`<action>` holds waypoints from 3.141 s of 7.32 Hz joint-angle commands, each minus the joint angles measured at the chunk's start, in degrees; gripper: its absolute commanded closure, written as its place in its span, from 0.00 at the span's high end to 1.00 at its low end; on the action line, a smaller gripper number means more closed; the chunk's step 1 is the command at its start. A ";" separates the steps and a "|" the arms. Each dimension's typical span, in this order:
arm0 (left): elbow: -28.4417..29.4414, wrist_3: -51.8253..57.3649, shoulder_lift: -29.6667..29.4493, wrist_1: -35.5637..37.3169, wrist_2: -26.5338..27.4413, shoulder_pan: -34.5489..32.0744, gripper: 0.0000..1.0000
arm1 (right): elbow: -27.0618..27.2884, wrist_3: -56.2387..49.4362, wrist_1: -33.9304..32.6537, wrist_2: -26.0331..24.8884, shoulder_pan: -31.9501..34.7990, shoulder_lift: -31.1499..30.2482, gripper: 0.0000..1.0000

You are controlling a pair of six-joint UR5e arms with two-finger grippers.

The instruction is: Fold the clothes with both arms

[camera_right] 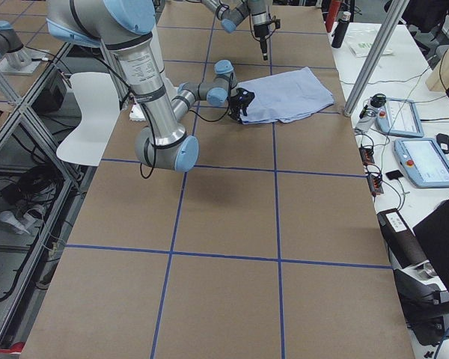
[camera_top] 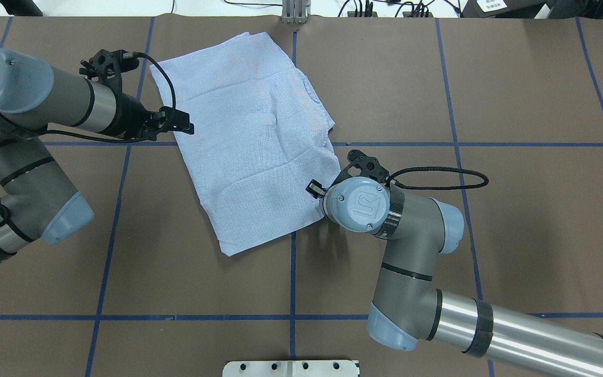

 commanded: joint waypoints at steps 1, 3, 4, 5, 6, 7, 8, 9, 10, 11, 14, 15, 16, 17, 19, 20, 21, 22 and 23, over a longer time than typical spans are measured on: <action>-0.07 0.00 -0.01 0.00 0.00 0.05 1.00 | 0.40 -0.74 -0.02 0.04 0.07 -0.16 0.00; -0.07 0.00 -0.01 0.00 0.00 0.05 1.00 | 0.58 -0.83 -0.10 0.22 0.42 -0.16 0.00; -0.07 0.00 -0.01 0.00 0.00 0.05 1.00 | 2.49 -1.00 -0.19 0.57 1.03 -0.94 0.00; -0.07 0.00 -0.01 0.00 -0.09 0.31 1.00 | 6.17 -0.92 -1.50 0.57 0.87 -3.12 0.00; -0.07 0.00 0.08 0.00 -0.09 0.40 1.00 | 11.34 -0.39 -6.38 -0.12 -1.40 -3.67 0.00; -0.07 0.09 0.08 0.00 -0.09 0.49 1.00 | 15.83 0.48 -12.00 -3.00 -5.42 -3.67 0.00; -0.16 0.09 0.08 0.00 -0.09 0.49 1.00 | 18.05 2.84 -14.41 -5.56 -8.60 -3.67 0.00; -0.16 0.00 0.08 0.00 -0.17 0.57 1.00 | 18.15 3.82 -14.52 -6.89 -10.46 -3.67 0.00; -0.25 0.00 0.08 0.00 -0.44 0.84 1.00 | 18.16 3.83 -14.52 -7.60 -10.82 -3.67 0.00; -0.77 -0.09 0.08 0.00 -0.61 1.19 1.00 | 18.16 3.31 -14.52 -7.52 -10.65 -3.76 0.40; -4.89 -3.23 0.08 0.00 -0.70 5.65 1.00 | 22.27 -11.32 -15.74 -5.07 -5.05 -6.21 1.00; -7.00 -7.78 0.43 0.00 -0.01 8.54 1.00 | 22.37 -15.64 -15.66 0.08 -0.94 -6.74 1.00; -10.32 -12.26 3.48 0.00 1.48 11.44 1.00 | 22.37 -19.51 -15.05 3.18 1.54 -7.88 1.00; -14.36 -15.52 8.30 0.09 6.80 15.56 1.00 | 22.37 -22.16 -13.74 3.38 2.35 -8.68 1.00; -15.98 -26.65 11.77 0.09 15.59 23.20 1.00 | 22.11 -23.67 -6.04 3.47 2.53 -13.23 1.00; -15.63 -30.98 11.68 0.18 19.82 26.38 1.00 | 21.94 -23.85 -4.69 3.21 2.71 -14.12 1.00; -15.54 -37.55 11.68 0.18 21.08 27.63 1.00 | 21.76 -23.86 -4.67 3.21 2.97 -14.13 1.00; -15.11 -39.53 11.77 0.18 22.57 28.34 1.00 | 21.76 -23.77 -4.67 3.12 2.89 -14.13 1.00; -14.23 -39.64 11.77 0.18 23.02 29.22 1.00 | 21.50 -23.77 -4.76 3.03 2.89 -14.05 1.00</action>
